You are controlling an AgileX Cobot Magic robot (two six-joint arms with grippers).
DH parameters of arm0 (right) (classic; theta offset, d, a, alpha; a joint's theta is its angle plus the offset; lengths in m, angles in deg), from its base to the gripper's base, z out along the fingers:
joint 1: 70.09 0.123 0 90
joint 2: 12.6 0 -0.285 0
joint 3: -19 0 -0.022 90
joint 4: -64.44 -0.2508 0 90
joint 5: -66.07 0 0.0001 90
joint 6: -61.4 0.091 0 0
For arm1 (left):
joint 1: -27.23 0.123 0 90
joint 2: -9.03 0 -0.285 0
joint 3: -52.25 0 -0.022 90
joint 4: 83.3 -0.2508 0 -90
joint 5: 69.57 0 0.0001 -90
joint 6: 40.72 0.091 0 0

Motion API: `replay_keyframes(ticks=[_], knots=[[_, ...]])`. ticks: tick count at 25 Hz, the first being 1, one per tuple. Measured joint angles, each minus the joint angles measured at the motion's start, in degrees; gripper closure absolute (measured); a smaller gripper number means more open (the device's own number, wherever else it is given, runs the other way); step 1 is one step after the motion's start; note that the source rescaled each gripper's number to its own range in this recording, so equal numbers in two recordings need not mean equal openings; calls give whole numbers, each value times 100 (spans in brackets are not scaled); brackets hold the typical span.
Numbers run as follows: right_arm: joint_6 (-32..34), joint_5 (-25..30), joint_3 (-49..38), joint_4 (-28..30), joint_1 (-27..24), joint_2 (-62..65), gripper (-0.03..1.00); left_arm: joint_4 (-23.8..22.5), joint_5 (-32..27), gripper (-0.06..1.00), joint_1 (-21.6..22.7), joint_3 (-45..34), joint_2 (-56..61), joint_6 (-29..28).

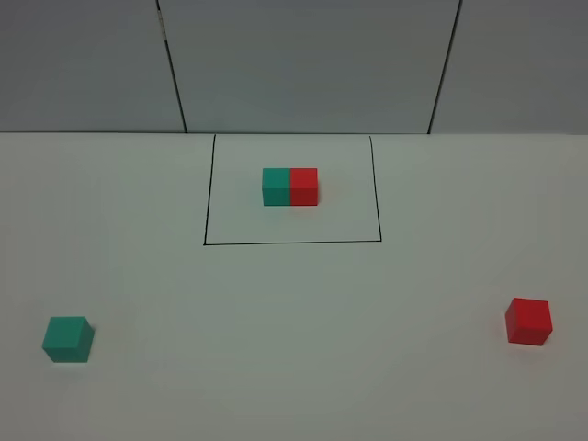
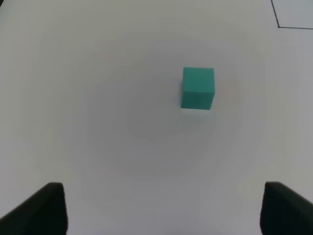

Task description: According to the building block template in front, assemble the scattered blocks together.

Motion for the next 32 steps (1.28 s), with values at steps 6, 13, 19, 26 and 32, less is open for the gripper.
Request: replay_keyframes(ticks=[6,13,19,26,32], knots=[[0,0,0,0,0,0,40,0,0,9,0,0,0,0],[0,0,0,0,0,0,40,0,0,9,0,0,0,0],[0,0,0,0,0,0,40,0,0,9,0,0,0,0],[0,0,0,0,0,0,40,-23,0,9,0,0,0,69],[0,0,0,0,0,0,40,-21,0,9,0,0,0,112]])
